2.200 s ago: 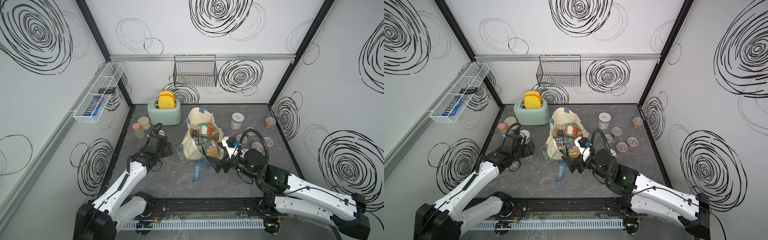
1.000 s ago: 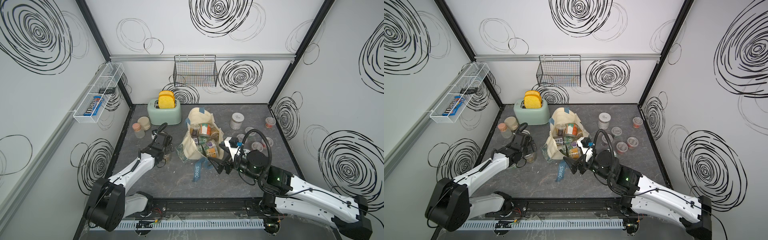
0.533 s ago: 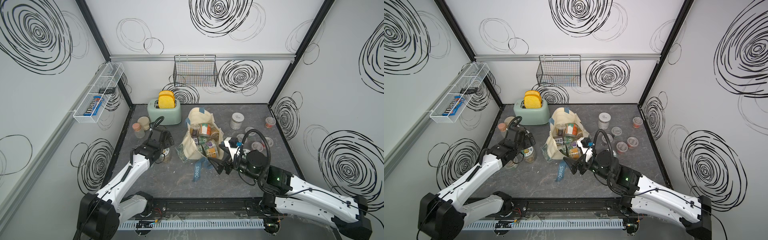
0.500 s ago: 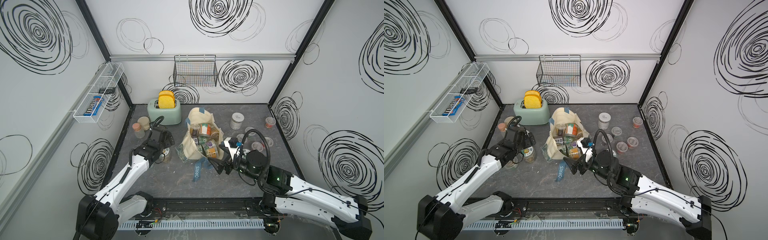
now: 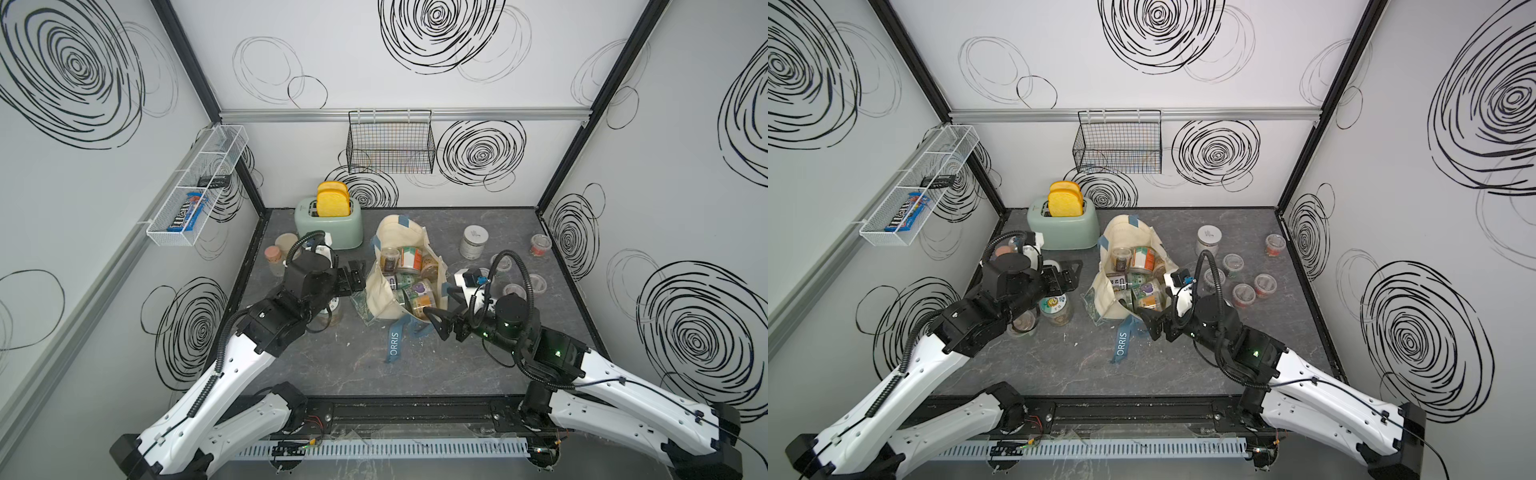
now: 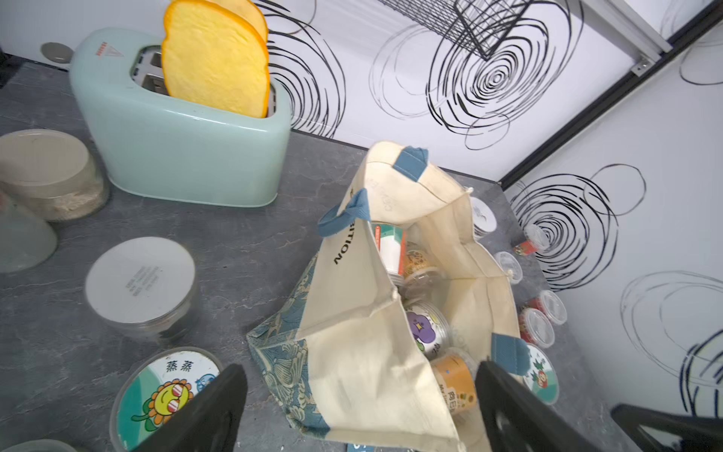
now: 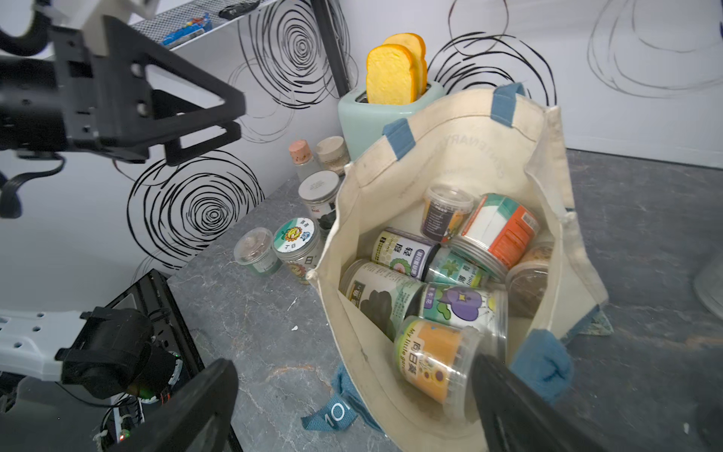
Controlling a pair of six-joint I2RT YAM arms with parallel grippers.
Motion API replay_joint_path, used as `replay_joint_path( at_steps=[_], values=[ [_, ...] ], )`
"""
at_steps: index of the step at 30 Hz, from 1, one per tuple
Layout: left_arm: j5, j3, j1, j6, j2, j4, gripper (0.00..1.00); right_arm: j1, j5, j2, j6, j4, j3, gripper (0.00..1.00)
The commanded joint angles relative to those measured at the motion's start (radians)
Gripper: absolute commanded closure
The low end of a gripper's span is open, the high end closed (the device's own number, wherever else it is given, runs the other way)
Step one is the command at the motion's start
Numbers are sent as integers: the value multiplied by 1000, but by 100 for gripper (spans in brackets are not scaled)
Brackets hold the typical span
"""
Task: Take out the seed jars from the canvas bag
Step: Adjust the canvas bag at the center of the board.
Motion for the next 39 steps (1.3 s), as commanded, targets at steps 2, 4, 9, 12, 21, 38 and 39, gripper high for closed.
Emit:
replay_joint_path(
  at_steps=[2,4,9,12,21,38,39],
  values=[
    [37,20,-37,3,31,-6,4,-78,-30,-6,63,-88,54,3],
    [40,27,-48,12,49,-9,4,-122,-52,10,74,-112,69,3],
    [97,55,-45,53,89,-4,4,-257,-173,86,100,-126,107,3],
    [162,93,-14,95,130,-30,4,-311,-264,156,117,-110,145,2],
    [268,184,91,194,221,-62,4,-471,-487,367,95,-107,262,2],
    [241,167,4,202,329,-45,2,-210,-141,462,10,-245,440,19],
    [241,157,-5,198,324,-42,2,-210,-187,456,29,-246,430,19]
  ],
)
